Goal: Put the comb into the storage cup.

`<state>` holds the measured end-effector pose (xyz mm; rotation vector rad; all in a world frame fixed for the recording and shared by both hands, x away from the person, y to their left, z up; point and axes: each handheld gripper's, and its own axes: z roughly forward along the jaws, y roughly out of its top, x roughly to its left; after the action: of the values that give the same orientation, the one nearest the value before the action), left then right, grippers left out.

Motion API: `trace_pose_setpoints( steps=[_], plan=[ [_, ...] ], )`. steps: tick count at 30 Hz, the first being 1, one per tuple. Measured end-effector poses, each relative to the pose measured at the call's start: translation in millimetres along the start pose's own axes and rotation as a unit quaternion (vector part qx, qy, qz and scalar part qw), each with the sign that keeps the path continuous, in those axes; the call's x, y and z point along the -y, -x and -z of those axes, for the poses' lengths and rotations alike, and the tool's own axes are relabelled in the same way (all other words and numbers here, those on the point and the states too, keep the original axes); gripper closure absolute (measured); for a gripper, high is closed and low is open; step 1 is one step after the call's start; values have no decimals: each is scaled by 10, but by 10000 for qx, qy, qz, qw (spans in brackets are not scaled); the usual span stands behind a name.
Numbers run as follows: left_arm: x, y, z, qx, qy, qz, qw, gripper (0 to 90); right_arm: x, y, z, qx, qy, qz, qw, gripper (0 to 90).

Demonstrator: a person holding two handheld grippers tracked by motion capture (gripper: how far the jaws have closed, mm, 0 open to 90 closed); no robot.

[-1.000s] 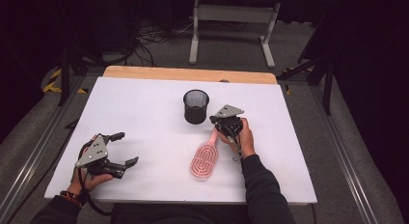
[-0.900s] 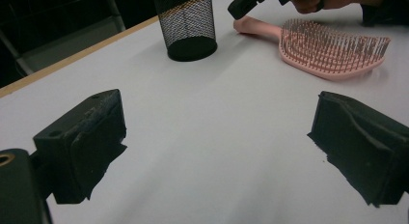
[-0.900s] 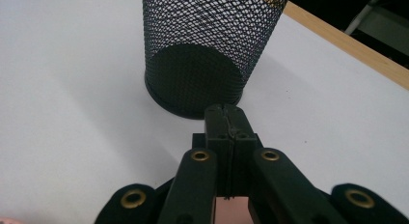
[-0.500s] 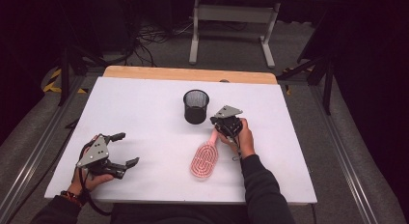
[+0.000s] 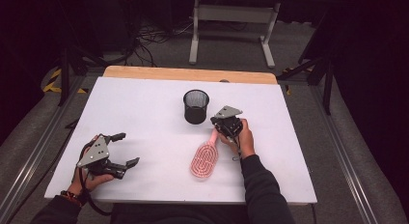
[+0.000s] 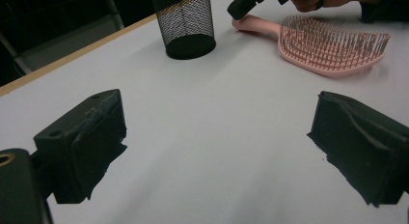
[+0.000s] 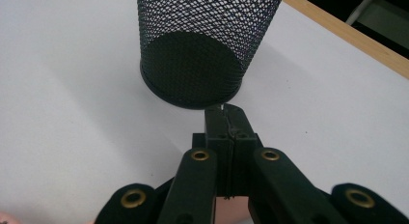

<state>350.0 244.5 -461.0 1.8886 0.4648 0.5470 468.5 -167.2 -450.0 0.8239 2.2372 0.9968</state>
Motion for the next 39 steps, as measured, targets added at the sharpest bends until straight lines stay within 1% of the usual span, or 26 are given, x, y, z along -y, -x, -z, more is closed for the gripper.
trace_pose_setpoints(
  steps=[5,12,17,22,25,26,29,33,36,39],
  plan=[
    [-5,6,5,8,12,3,10000,63,4,9,21,-3,56,-78,10000,899],
    [-3,4,0,8,-7,-7,10000,63,-6,2,60,-10,161,-115,9998,898],
    [-2,5,-3,10,-22,-11,10000,64,0,6,64,-27,149,-140,9998,899],
    [-3,14,-10,26,-63,-40,10000,64,7,-6,59,-66,129,-89,9999,899],
    [-5,15,-10,29,-66,-47,10000,64,-13,-40,73,-55,245,-8,9997,899],
    [-5,15,-10,35,-65,-47,10000,64,-18,-53,66,-25,187,47,9998,899],
    [-4,16,-14,42,-81,-58,9999,64,10,-45,19,-42,-11,31,10000,899],
    [-3,16,-15,49,-87,-55,9999,64,26,-24,7,-82,-74,-23,9999,899],
    [-5,19,-18,55,-101,-70,9999,64,30,-49,-21,-95,-208,68,9997,899],
    [-8,29,-15,50,-78,-75,9999,65,27,-73,-16,-155,-257,166,9994,899]
  ],
)
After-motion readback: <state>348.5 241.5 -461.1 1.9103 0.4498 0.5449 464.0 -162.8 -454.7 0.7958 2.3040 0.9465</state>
